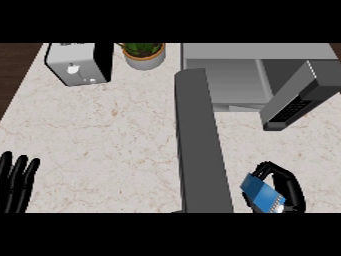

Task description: Pick up the milk, place it into the microwave and close the microwave

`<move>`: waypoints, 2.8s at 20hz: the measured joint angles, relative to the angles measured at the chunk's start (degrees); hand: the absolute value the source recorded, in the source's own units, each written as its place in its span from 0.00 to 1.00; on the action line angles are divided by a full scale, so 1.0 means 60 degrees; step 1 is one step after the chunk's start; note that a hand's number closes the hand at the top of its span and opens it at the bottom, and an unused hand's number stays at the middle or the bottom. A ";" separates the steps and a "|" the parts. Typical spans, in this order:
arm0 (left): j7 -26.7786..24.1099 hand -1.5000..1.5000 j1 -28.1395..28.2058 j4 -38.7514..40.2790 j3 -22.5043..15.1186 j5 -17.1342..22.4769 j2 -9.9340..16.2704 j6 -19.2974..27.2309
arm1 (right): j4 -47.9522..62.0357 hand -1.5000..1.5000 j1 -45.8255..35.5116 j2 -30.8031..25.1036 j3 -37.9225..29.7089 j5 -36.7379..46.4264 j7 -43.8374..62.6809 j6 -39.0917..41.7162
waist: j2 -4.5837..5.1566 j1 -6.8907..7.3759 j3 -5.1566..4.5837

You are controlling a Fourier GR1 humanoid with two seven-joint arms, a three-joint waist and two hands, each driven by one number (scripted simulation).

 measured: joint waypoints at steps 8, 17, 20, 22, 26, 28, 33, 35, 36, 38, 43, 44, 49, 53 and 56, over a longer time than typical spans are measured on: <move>0.0231 0.00 -0.0290 0.0179 0.0478 0.0359 0.0025 -0.0029 | -0.1963 1.00 0.0172 0.0525 0.0258 -0.0235 0.0902 -0.0462 | 0.0001 -0.0034 0.0001; 0.0048 0.00 -0.0115 0.0254 0.1181 0.0940 0.0257 -0.0449 | -0.2616 1.00 -0.1341 0.1079 0.0932 0.0351 0.2824 -0.2560 | 0.0012 0.0049 0.0003; 0.0188 0.00 -0.0289 0.0329 0.1330 0.0992 0.0327 -0.0490 | -0.2184 1.00 -0.2279 0.1100 0.0764 0.0646 0.3618 -0.3272 | 0.0024 0.0064 0.0004; 0.0126 0.00 -0.0359 0.0474 0.1327 0.1023 0.0331 -0.0581 | -0.1540 1.00 -0.3004 0.1040 0.0567 0.0822 0.3892 -0.3683 | 0.0038 0.0098 0.0006; 0.0138 0.00 -0.0386 0.0522 0.1457 0.1223 0.0390 -0.0754 | -0.0036 1.00 -0.4518 0.0685 0.0061 0.0990 0.4173 -0.4166 | 0.0066 0.0180 0.0011; 0.0300 0.00 -0.0389 0.0403 0.1514 0.1320 0.0435 -0.0792 | 0.0773 1.00 -0.5203 0.0629 -0.0133 0.1112 0.4209 -0.4545 | 0.0083 0.0230 0.0012; 0.0095 0.00 -0.0438 0.0568 0.1601 0.1405 0.0463 -0.0984 | 0.2642 1.00 -0.6498 0.0033 -0.0628 0.1290 0.3934 -0.5008 | 0.0170 0.0435 0.0021; 0.0055 0.00 -0.0531 0.0678 0.1631 0.1421 0.0452 -0.1000 | 0.3148 1.00 -0.6955 -0.0223 -0.0778 0.1376 0.4078 -0.5364 | 0.0204 0.0494 0.0023; 0.0015 0.00 -0.0525 0.0698 0.1603 0.1385 0.0428 -0.1003 | 0.3352 1.00 -0.7096 -0.0324 -0.0883 0.1379 0.4067 -0.5580 | 0.0218 0.0525 0.0024; -0.0021 0.00 -0.0630 0.0820 0.1572 0.1321 0.0416 -0.1008 | 0.3695 1.00 -0.7396 -0.0498 -0.1053 0.1409 0.4095 -0.6072 | 0.0262 0.0591 0.0028; -0.0068 0.00 -0.0725 0.0918 0.1416 0.1030 0.0389 -0.0986 | 0.4214 0.00 -0.7811 -0.0849 -0.1150 0.1733 0.3768 -0.7480 | 0.0348 0.0755 0.0038; -0.0087 0.00 -0.0740 0.0980 0.1374 0.0963 0.0375 -0.0981 | 0.4413 0.00 -0.7933 -0.0876 -0.0993 0.1947 0.3828 -0.7630 | 0.0356 0.0792 0.0034; -0.0120 0.00 -0.0745 0.1048 0.1255 0.0661 0.0388 -0.0967 | 0.5213 0.00 -0.8455 -0.0941 -0.0499 0.2613 0.4098 -0.7786 | 0.0392 0.0936 0.0037; -0.0088 0.00 -0.0852 0.1091 0.1190 0.0523 0.0412 -0.0973 | 0.5591 0.00 -0.8737 -0.0809 -0.0269 0.2901 0.4174 -0.7613 | 0.0407 0.0954 0.0039; -0.0031 0.00 -0.0842 0.1002 0.1113 0.0467 0.0409 -0.0981 | 0.5775 0.00 -0.8935 -0.0720 -0.0220 0.2976 0.4293 -0.7412 | 0.0399 0.0953 0.0039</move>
